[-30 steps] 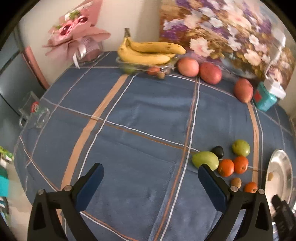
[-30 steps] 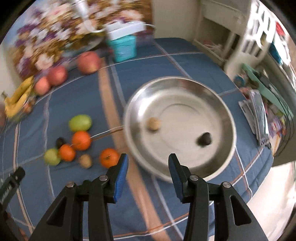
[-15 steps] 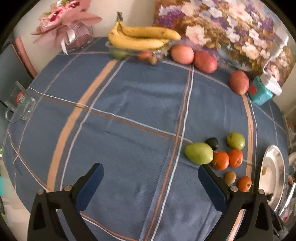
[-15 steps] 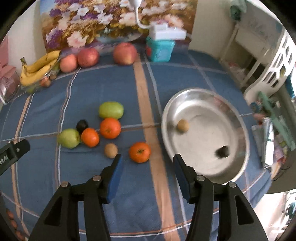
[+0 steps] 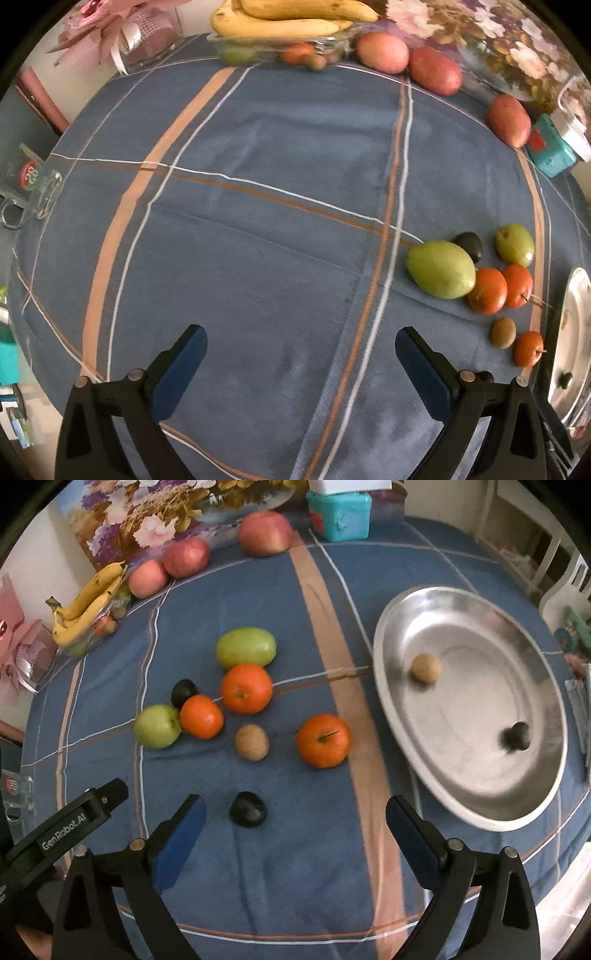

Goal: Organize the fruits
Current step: 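Move both tools back over the remaining fruits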

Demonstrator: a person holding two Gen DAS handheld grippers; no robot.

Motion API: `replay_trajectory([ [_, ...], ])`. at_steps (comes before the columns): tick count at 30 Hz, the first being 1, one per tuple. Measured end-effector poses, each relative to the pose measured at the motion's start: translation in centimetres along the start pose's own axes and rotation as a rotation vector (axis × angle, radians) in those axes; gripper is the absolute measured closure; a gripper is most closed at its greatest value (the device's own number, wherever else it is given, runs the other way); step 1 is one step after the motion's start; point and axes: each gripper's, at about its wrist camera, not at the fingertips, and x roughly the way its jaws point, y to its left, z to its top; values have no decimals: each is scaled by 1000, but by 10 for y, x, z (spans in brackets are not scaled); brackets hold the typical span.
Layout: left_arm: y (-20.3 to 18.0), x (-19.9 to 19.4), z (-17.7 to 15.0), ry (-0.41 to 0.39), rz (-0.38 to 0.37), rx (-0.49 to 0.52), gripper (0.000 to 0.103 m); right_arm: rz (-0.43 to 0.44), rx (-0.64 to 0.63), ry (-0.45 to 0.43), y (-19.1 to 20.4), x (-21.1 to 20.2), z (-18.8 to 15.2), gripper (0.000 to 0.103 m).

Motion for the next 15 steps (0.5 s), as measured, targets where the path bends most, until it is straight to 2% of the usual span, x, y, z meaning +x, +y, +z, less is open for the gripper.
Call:
replay_trajectory([
  [6,10,-1,6,-17,27,-23,0,-3,14,46,7,14,-1,5],
  [15,12,14,17,20,21,-24,0,-12,-11,106,35,38,1,5],
])
